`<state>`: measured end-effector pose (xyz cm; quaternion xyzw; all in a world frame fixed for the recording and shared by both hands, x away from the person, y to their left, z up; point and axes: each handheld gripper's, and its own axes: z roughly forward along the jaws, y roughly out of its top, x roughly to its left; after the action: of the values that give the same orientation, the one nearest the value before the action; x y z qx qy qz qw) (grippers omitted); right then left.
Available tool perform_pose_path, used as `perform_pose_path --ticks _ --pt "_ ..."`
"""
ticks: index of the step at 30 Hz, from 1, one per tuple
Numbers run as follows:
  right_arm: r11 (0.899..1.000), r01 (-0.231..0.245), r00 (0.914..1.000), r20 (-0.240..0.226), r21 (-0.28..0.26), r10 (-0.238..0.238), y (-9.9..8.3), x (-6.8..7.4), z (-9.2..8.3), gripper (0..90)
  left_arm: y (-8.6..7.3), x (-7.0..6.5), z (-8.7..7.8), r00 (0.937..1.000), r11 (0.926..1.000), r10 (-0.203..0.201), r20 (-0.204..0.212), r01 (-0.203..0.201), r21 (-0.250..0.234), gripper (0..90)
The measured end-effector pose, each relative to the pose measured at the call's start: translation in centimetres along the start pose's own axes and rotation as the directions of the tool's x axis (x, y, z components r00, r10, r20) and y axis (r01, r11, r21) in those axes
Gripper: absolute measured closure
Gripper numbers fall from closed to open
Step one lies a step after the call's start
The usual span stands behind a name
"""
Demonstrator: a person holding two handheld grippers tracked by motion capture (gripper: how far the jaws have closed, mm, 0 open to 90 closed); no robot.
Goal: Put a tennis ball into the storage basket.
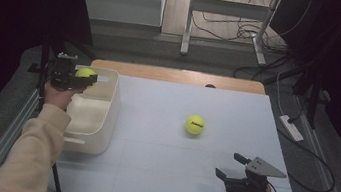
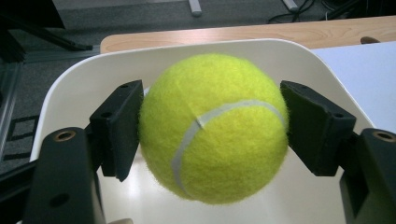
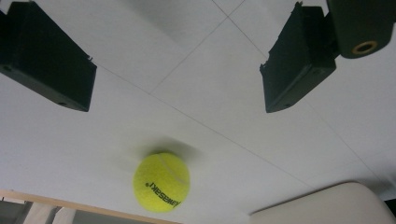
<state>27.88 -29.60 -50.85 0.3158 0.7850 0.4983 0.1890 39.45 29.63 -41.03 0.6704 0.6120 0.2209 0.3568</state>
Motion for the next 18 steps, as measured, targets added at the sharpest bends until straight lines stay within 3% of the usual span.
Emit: perform_pose_path --ticks 11,13,15,18 --pt "1.0 0.0 1.0 0.0 -0.005 0.0 0.0 0.0 -0.1 10.0 0.1 0.1 0.0 0.9995 0.9999 -0.013 -0.028 0.013 -0.008 25.2" --pt "1.0 0.001 1.0 -0.001 -0.005 -0.001 0.0 0.0 -0.1 10.0 0.2 0.1 -0.4 0.9994 0.9987 -0.03 -0.019 0.029 -0.042 19.5" --pt "1.0 0.0 1.0 0.001 -0.005 0.0 0.0 0.0 -0.1 10.0 0.3 0.1 -0.8 0.9988 0.9965 -0.046 0.018 0.047 -0.069 15.5" --pt "1.0 0.001 1.0 0.001 -0.006 -0.001 0.0 0.0 -0.1 10.0 0.3 0.0 -1.1 0.998 0.9971 -0.039 0.051 0.042 -0.063 11.3"
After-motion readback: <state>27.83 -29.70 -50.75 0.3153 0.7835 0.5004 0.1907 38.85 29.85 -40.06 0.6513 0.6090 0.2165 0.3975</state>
